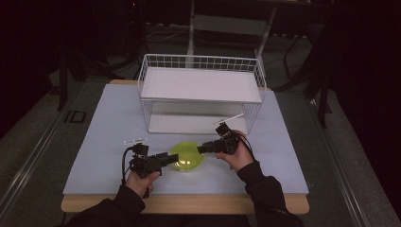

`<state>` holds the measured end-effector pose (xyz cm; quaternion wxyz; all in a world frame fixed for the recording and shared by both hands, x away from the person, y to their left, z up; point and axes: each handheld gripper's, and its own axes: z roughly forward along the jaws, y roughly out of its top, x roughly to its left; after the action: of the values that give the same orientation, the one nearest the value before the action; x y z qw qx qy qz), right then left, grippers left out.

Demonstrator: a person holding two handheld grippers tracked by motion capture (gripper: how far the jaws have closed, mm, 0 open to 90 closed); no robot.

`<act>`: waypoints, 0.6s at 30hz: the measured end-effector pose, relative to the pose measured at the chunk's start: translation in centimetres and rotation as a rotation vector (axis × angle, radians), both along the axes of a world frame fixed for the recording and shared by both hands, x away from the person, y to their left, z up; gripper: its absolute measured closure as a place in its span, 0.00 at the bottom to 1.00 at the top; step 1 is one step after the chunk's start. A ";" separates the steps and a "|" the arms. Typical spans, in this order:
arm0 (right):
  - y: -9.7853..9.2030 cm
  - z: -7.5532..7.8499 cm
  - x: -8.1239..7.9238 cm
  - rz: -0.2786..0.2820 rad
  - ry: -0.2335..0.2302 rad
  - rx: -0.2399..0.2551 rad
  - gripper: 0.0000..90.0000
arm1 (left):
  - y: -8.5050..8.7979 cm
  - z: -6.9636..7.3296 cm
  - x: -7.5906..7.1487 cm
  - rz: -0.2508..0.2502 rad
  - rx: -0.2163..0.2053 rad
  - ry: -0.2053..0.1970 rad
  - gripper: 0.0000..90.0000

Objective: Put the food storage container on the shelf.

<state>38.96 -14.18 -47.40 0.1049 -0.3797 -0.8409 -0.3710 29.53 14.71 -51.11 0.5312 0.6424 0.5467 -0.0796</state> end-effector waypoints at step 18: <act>0.4 -1.3 0.2 -0.026 0.105 -0.014 0.80 | -0.1 -1.4 0.4 -0.061 -0.015 0.087 0.72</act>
<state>39.13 -13.80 -48.72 0.1416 -0.4105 -0.8317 -0.3460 29.91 14.59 -52.55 0.5089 0.6506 0.5490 -0.1278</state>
